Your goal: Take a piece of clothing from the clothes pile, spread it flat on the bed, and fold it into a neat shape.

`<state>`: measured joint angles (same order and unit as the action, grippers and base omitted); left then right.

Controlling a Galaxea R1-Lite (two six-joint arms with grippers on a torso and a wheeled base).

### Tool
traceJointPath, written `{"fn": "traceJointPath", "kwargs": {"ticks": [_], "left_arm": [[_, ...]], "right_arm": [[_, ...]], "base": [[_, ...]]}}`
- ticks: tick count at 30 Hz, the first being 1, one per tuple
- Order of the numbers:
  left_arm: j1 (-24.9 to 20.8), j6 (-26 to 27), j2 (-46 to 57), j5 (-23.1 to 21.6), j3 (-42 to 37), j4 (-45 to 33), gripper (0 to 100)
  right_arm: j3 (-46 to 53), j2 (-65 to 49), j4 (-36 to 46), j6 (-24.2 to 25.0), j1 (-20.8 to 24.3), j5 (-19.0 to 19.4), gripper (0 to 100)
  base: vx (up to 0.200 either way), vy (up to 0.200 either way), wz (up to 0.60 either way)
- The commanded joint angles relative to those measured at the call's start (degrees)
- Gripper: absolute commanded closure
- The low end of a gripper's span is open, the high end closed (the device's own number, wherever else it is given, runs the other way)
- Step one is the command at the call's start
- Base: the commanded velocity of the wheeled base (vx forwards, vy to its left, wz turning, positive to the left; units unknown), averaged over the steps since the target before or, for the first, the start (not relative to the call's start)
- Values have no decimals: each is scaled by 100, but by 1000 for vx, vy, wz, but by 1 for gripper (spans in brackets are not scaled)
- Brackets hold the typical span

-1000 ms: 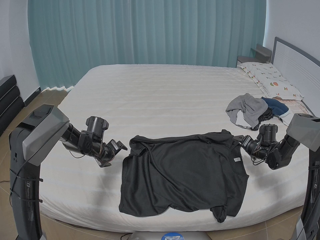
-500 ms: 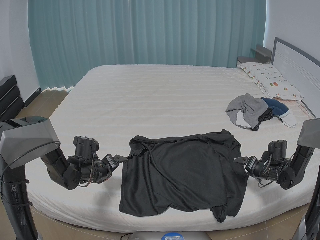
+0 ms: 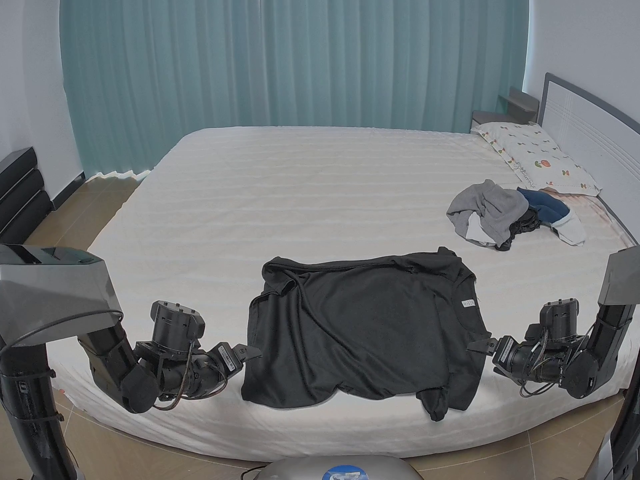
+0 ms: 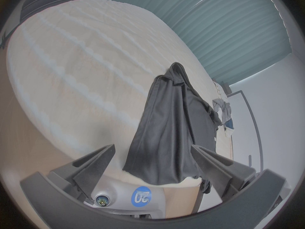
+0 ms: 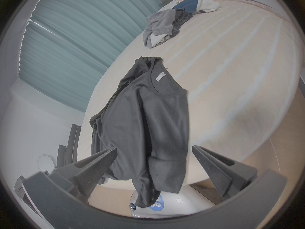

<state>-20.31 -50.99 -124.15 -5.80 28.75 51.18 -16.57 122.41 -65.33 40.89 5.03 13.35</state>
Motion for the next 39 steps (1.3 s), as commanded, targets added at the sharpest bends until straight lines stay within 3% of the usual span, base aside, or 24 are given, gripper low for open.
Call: {"fn": "traceJointPath", "kwargs": {"ticks": [1, 15, 21, 24, 33, 34, 39], "left_arm": [[-201, 90, -197, 290, 8, 6, 0], [-518, 432, -426, 580, 193, -20, 0], [-659, 731, -663, 888, 246, 6, 0], [-773, 775, -795, 1257, 351, 6, 0], [-869, 784, -804, 1292, 360, -20, 0], [-869, 784, -795, 1283, 351, -29, 100], [-861, 775, -742, 1292, 219, -55, 100]], "right_arm": [[13, 20, -6, -2, 6, 1, 0], [13, 38, -32, -46, 77, -8, 0], [13, 38, -32, -55, 85, -8, 0], [13, 38, -32, -55, 85, -8, 0], [13, 47, -32, -63, 85, -8, 0], [13, 73, -32, -63, 85, -17, 0], [66, 196, -41, -265, 94, -25, 0]], "base": [[0, 0, 0], [0, 0, 0], [0, 0, 0], [0, 0, 0], [0, 0, 0], [0, 0, 0], [0, 0, 0]]}}
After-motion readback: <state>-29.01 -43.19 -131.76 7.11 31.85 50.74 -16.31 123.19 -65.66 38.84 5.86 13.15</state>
